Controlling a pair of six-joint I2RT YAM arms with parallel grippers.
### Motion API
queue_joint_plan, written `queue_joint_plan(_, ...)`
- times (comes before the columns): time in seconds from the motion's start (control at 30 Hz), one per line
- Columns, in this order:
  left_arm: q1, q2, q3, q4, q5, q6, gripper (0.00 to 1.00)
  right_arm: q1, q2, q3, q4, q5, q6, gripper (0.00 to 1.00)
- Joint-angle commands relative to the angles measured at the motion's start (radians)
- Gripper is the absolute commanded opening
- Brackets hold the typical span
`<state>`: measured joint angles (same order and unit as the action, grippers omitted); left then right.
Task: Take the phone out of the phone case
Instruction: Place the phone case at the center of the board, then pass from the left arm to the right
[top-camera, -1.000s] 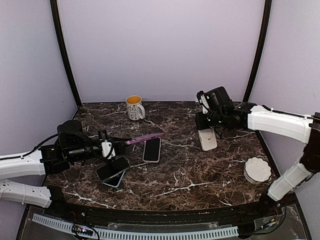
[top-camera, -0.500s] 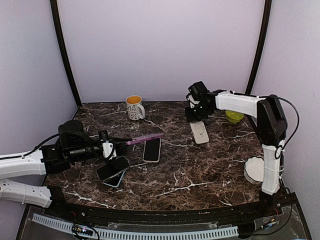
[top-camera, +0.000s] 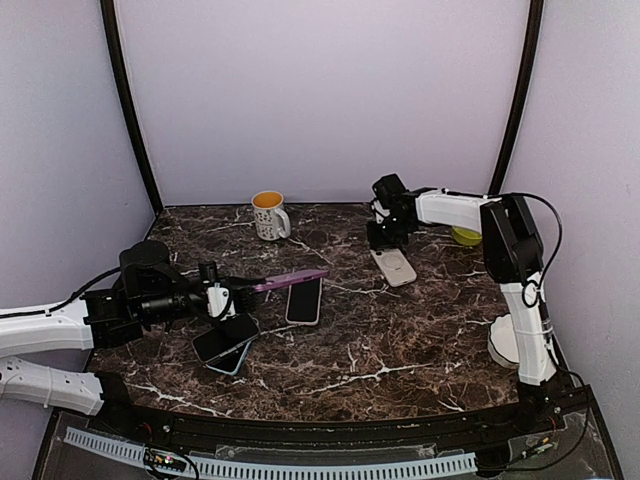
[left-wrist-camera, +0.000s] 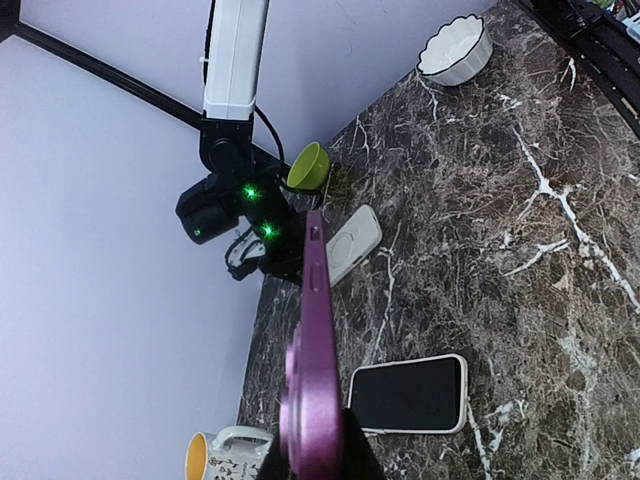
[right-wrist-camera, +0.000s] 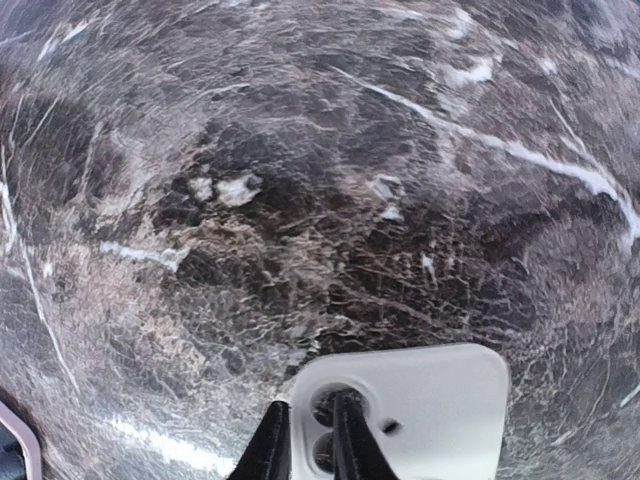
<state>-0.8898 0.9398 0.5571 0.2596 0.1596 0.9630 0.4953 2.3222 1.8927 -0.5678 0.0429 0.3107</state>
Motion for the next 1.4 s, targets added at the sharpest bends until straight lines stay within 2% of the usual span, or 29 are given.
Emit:
queue_joint_plan(0.0, 0.006, -0.01, 0.037, 0.056, 0.002, 0.009, 0.0, -0.021, 0.006, 0.031, 0.038, -0.038, 0.013, 0.28)
queue_joint_plan(0.07, 0.007, -0.009, 0.037, 0.054, 0.004, 0.01, 0.0, -0.024, -0.001, 0.033, 0.043, -0.052, 0.006, 0.37)
queue_joint_plan(0.17, 0.006, -0.009, 0.037, 0.053, 0.006, 0.009, 0.0, -0.026, -0.023, 0.037, 0.045, -0.076, -0.001, 0.47)
queue_joint_plan(0.33, 0.008, -0.01, 0.037, 0.054, 0.007, 0.008, 0.0, -0.026, -0.134, -0.013, 0.091, -0.118, -0.035, 0.56)
queue_joint_plan(0.5, 0.013, -0.003, 0.038, 0.06, 0.004, -0.007, 0.0, -0.014, -0.354, -0.184, 0.21, -0.161, -0.101, 0.71)
queue_joint_plan(0.63, 0.014, -0.006, 0.033, 0.073, 0.004, -0.034, 0.0, 0.048, -0.548, -0.381, 0.307, -0.216, -0.21, 0.79)
queue_joint_plan(0.8, 0.015, 0.004, 0.03, 0.093, -0.003, -0.052, 0.0, 0.173, -0.803, -0.69, 0.471, -0.296, -0.404, 0.81)
queue_joint_plan(0.93, 0.015, 0.012, 0.029, 0.091, 0.01, -0.056, 0.0, 0.329, -1.021, -0.962, 0.623, -0.321, -0.697, 0.83)
queue_joint_plan(1.0, 0.015, 0.012, 0.03, 0.089, 0.018, -0.06, 0.0, 0.387, -1.098, -1.047, 0.653, -0.343, -0.79, 0.87)
queue_joint_plan(1.13, 0.015, 0.01, 0.03, 0.084, 0.043, -0.065, 0.0, 0.449, -1.148, -1.076, 0.666, -0.337, -0.824, 0.88)
queue_joint_plan(1.37, 0.015, -0.004, 0.027, 0.069, 0.15, -0.083, 0.0, 0.564, -1.072, -1.023, 0.65, -0.166, -0.959, 0.84)
